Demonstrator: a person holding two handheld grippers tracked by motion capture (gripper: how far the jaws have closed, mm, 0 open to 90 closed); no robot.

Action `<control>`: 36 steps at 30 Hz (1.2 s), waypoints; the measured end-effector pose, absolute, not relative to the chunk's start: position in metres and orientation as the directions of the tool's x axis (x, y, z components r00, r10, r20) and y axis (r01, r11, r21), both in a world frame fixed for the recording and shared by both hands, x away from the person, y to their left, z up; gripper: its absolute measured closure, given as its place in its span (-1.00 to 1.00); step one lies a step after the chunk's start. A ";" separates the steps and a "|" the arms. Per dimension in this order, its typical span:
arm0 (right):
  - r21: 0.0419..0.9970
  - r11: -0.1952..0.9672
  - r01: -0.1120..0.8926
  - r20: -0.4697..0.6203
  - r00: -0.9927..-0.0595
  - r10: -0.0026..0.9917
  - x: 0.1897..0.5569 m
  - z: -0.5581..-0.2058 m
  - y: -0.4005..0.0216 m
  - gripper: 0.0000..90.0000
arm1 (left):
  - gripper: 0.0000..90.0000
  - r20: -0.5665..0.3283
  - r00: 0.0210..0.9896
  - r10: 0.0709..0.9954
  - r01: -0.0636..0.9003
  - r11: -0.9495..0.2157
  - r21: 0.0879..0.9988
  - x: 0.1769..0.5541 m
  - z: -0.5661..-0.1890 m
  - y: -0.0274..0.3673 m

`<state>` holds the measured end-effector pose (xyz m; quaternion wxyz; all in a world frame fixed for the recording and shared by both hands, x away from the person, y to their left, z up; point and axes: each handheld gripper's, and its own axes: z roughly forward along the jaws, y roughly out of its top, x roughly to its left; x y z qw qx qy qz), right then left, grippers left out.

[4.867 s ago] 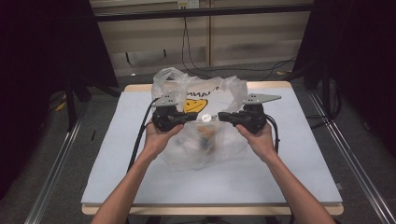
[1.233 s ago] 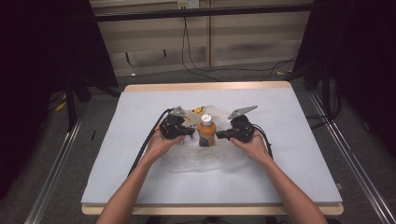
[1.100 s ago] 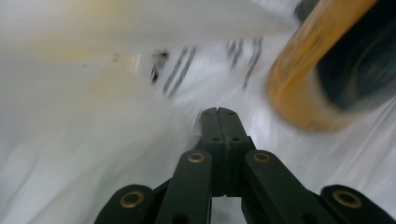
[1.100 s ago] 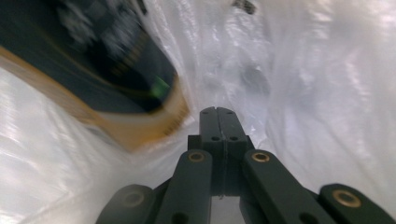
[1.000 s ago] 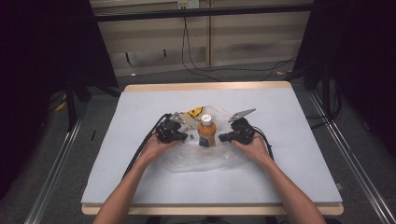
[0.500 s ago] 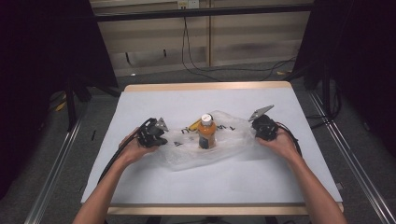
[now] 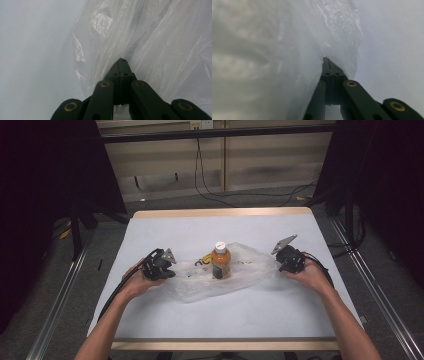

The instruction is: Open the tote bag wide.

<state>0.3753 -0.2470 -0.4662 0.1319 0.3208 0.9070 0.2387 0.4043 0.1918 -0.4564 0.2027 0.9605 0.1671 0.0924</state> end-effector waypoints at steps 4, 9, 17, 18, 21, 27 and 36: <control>0.520 0.667 0.534 -0.071 -0.751 0.657 0.376 -0.466 -0.247 1.00 | 1.00 0.069 0.915 0.396 0.324 -0.827 0.460 0.406 -0.458 0.195; 0.587 0.609 0.534 -0.010 -0.747 0.665 0.377 -0.462 -0.247 1.00 | 1.00 -0.009 0.902 0.431 0.356 -0.732 0.581 0.399 -0.449 0.198; 0.695 0.546 0.468 0.012 -0.767 0.641 0.373 -0.428 -0.237 1.00 | 1.00 0.034 0.926 0.375 0.269 -0.724 0.636 0.383 -0.424 0.191; 0.703 0.544 0.458 0.008 -0.770 0.638 0.373 -0.423 -0.235 1.00 | 1.00 0.038 0.930 0.367 0.252 -0.709 0.658 0.378 -0.417 0.186; 0.732 0.518 0.443 0.016 -0.771 0.636 0.375 -0.409 -0.229 1.00 | 1.00 0.034 0.940 0.340 0.229 -0.701 0.676 0.372 -0.409 0.176; 0.780 0.481 0.399 0.032 -0.794 0.608 0.379 -0.384 -0.215 1.00 | 1.00 0.036 0.953 0.301 0.201 -0.716 0.669 0.375 -0.408 0.153; 0.632 0.636 0.442 0.098 -0.860 0.501 0.405 -0.407 -0.163 1.00 | 1.00 -0.010 0.960 0.281 0.232 -0.772 0.592 0.377 -0.440 0.108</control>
